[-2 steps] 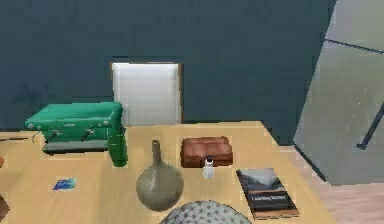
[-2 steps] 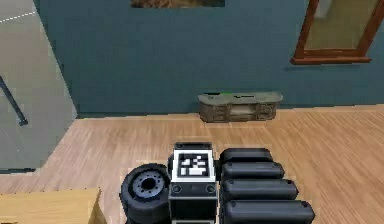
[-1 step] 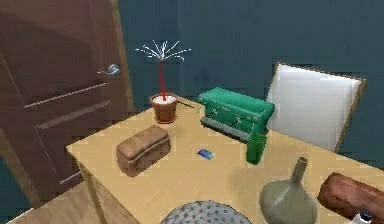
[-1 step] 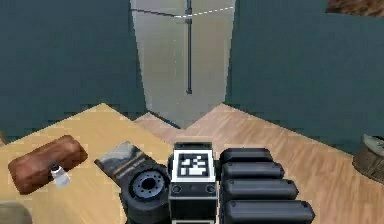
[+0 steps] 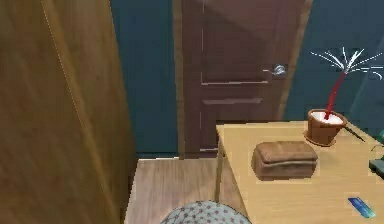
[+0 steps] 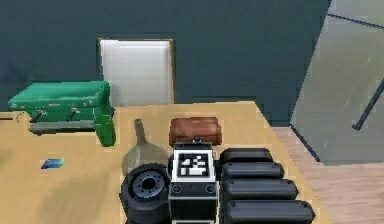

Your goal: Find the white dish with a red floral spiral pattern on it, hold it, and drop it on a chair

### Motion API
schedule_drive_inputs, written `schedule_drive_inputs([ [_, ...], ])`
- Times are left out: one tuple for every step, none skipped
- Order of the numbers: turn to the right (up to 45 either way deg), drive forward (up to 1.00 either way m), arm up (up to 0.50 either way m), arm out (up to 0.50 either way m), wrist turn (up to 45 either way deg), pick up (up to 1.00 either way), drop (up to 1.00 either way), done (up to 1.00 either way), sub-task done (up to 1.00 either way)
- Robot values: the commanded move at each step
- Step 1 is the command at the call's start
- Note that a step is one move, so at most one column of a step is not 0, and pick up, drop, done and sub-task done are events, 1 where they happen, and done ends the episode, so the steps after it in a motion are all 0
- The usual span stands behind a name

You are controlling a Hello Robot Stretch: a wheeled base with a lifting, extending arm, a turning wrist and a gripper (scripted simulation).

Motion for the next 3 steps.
schedule_drive_inputs([
  [-18.0,0.00,0.00,0.00,0.0,0.00,0.00,0.00,0.00],
  [45.0,0.00,0.00,0.00,0.0,0.00,0.00,0.00,0.00],
  [45.0,0.00,0.00,0.00,0.0,0.00,0.00,0.00,0.00],
])
